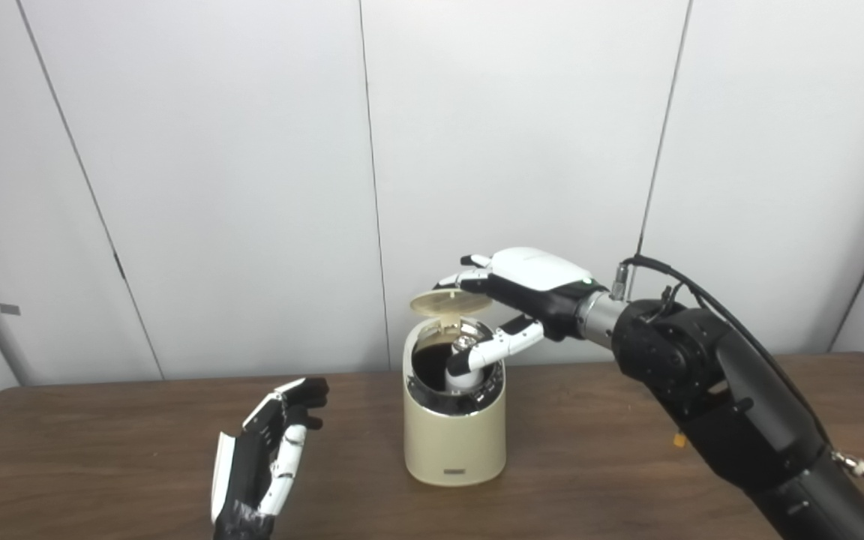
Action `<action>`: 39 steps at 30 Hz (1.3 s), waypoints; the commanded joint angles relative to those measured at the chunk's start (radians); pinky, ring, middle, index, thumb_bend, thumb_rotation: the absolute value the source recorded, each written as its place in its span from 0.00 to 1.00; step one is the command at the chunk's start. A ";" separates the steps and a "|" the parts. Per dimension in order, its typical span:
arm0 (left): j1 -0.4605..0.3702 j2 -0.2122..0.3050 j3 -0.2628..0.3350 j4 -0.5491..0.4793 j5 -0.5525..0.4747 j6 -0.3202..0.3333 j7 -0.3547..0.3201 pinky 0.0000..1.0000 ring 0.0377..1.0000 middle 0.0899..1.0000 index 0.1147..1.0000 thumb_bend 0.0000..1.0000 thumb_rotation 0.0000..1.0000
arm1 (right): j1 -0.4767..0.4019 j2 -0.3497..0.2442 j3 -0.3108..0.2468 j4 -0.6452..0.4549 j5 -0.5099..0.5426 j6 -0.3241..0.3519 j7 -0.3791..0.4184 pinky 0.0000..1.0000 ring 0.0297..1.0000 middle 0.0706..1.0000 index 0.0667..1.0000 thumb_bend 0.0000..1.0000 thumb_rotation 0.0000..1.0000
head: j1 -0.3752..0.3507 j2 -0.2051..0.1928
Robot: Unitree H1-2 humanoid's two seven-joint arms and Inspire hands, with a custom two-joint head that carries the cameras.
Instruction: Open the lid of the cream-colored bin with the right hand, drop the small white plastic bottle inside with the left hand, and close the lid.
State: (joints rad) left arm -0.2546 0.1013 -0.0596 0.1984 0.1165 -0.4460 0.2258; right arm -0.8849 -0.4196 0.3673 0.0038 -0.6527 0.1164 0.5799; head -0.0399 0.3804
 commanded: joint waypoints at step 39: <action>0.001 -0.008 0.040 -0.108 -0.012 -0.022 -0.043 0.60 0.68 0.68 0.66 0.38 0.78 | 0.284 0.001 0.005 -0.224 -0.036 0.029 -0.050 0.95 0.89 0.79 0.78 0.98 0.89 | 0.007 0.071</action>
State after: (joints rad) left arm -0.2300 0.0954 -0.0267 0.1305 0.1063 -0.4460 0.1875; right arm -0.5987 -0.4125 0.3554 -0.2227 -0.6684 0.1751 0.5269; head -0.0322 0.4510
